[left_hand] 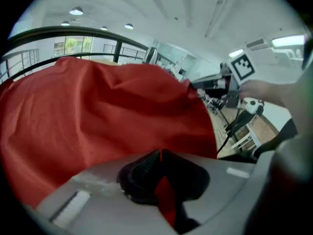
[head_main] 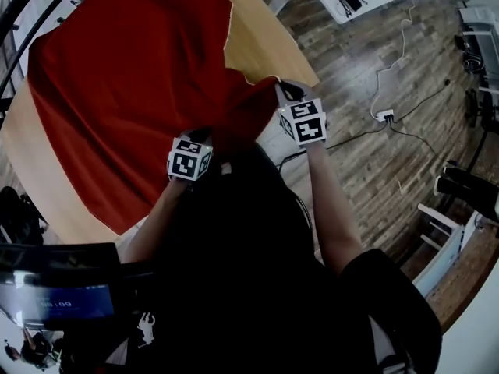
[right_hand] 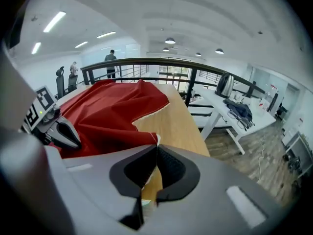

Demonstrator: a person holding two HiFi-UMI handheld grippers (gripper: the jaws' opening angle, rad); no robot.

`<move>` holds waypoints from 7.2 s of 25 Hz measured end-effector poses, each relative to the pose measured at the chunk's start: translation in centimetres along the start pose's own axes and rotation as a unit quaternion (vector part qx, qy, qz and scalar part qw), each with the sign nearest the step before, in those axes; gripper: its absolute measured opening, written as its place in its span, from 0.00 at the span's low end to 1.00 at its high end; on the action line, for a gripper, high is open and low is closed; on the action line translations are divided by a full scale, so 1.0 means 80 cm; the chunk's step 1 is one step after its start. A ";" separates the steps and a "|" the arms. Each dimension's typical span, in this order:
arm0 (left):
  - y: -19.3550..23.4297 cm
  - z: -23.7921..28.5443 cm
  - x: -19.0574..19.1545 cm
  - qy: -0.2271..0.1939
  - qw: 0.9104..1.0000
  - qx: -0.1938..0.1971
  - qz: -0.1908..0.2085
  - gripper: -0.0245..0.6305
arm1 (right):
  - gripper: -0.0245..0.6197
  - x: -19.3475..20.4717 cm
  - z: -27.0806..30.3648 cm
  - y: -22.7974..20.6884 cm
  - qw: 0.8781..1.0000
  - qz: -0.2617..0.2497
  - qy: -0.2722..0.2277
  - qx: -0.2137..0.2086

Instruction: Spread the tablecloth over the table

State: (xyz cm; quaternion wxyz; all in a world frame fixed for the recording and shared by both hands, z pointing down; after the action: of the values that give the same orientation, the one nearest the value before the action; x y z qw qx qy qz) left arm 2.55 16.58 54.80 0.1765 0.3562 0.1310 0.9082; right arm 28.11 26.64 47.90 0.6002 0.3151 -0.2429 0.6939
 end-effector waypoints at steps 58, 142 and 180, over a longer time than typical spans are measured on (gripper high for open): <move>0.190 0.092 -0.268 -0.165 0.955 -0.224 -0.099 0.04 | 0.20 -0.344 0.508 -0.058 0.978 -0.118 -0.004 -0.171; 0.458 0.155 -0.502 -0.233 0.940 -0.243 -0.053 0.04 | 0.08 -0.544 0.679 -0.203 0.960 -0.220 -0.133 -0.110; 0.224 0.109 -0.373 -0.254 0.937 -0.235 -0.051 0.04 | 0.05 -0.284 0.336 -0.174 0.954 -0.162 -0.186 -0.170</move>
State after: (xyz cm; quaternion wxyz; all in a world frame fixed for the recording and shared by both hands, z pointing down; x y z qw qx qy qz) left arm 24.92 -11.00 49.59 0.3284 0.5158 -0.1175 0.7825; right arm 47.59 -5.78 49.14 0.6935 0.3671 -0.4099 0.4651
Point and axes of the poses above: the fingertips, and each gripper's own axes: z forward along the fingers, y to its left, x out of its underside, the point moved 9 cm from there along -z, backward along the fingers, and after that the axes turned 4 degrees about -y, right-handed, at the moved point
